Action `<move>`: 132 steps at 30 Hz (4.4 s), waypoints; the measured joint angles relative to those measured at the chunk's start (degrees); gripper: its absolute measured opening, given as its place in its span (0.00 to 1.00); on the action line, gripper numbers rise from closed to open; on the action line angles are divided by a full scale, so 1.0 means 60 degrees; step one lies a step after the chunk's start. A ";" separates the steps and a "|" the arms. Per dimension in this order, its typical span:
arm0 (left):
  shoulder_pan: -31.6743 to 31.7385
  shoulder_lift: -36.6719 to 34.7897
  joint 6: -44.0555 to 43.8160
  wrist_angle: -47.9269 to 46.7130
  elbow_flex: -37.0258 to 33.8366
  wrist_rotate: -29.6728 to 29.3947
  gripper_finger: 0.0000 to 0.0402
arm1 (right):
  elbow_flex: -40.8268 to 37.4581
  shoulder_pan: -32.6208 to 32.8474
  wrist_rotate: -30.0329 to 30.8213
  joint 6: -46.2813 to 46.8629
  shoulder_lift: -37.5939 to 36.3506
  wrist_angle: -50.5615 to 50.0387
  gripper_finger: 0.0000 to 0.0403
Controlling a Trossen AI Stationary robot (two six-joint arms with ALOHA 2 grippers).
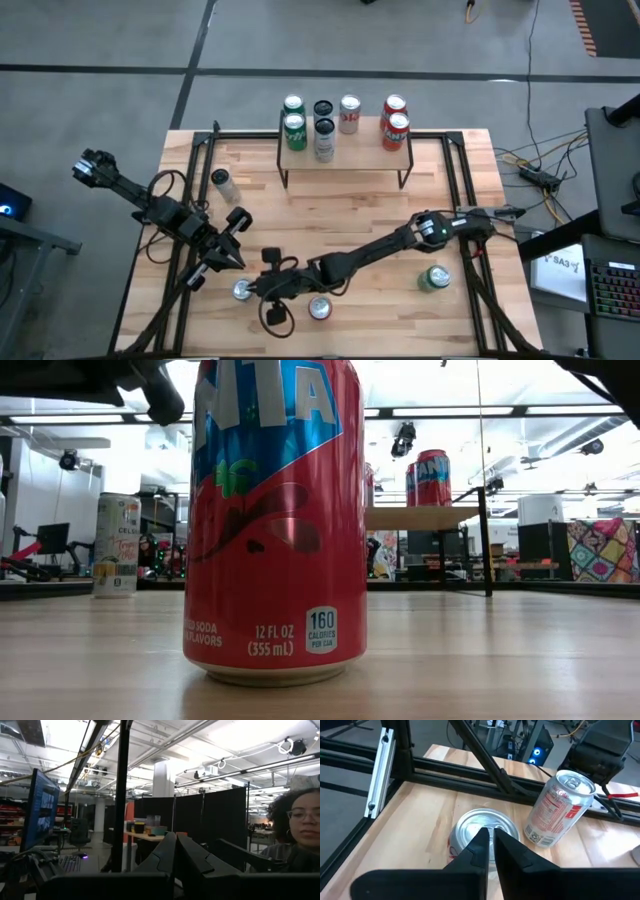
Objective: Place canned beverage on shelf
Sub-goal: Put the bottom white red soda can on the shelf aligned with the other white red soda can
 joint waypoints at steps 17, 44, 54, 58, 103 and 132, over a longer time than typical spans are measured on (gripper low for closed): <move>0.0000 -0.0018 0.0000 -0.0055 0.0000 0.0000 0.00 | 0.0000 -0.0003 0.0396 0.1075 0.0000 -0.0212 0.84; 0.0015 -0.0044 0.0260 -0.0051 0.0008 -0.0091 0.00 | -0.0011 -0.0339 -0.1042 0.1023 0.0171 -0.0364 0.99; 0.0015 -0.0170 0.0357 -0.0018 0.0084 -0.0098 0.00 | -0.0305 -0.0360 -0.1188 0.0766 0.0171 0.0461 0.99; 0.0015 -0.0222 0.0353 -0.0027 0.0084 -0.0098 0.00 | -0.0487 -0.0392 -0.1189 0.0773 0.0171 0.0887 0.99; 0.0015 -0.0283 0.0848 -0.0106 0.0087 -0.0794 0.00 | -0.0667 -0.1103 -0.3326 0.1107 0.1005 0.2459 0.99; 0.0014 -0.0323 0.0750 -0.0244 0.0087 -0.0831 0.00 | -0.0674 -0.1188 -0.3246 0.1042 0.1062 0.3079 0.71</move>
